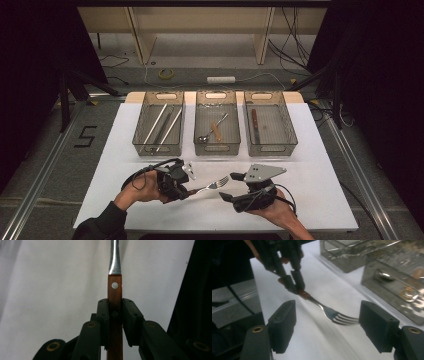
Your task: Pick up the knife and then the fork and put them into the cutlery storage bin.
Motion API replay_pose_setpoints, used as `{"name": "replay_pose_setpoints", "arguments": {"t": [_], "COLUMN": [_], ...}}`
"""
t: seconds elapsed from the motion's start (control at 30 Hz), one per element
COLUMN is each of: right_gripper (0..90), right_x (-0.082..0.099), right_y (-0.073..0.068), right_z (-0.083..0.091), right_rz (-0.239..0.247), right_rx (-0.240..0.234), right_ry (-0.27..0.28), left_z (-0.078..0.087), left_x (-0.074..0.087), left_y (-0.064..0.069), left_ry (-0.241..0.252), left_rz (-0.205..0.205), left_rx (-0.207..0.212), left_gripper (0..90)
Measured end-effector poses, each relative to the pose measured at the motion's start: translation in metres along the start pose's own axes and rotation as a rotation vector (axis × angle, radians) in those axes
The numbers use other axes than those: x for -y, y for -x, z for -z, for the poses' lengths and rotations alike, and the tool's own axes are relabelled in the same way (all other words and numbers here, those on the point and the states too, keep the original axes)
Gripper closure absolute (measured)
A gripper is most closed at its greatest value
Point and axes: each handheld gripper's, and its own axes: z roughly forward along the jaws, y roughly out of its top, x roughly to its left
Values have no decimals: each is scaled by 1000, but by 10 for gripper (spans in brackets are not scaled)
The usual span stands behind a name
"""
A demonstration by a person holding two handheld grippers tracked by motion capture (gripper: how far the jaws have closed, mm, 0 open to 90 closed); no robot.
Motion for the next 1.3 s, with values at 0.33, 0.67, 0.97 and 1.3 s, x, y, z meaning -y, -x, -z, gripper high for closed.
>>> {"name": "replay_pose_setpoints", "arguments": {"t": [0.33,0.67,0.97,1.3], "right_gripper": [334,395,503,599], "right_x": [0,3,5,6], "right_y": [-20,-31,-33,-40], "right_z": [-28,-43,-50,-56], "right_rz": [127,243,281,307], "right_rx": [-43,-18,-24,-34], "right_ry": [-99,-142,-179,-227], "left_z": [-2,1,2,3], "left_x": [-13,-19,-23,-24], "left_y": [14,22,27,29], "left_ry": [-14,-14,-23,-30], "left_rz": [-18,-23,-50,-41], "left_rx": [42,69,88,108], "left_gripper": [758,757,757,757]}}
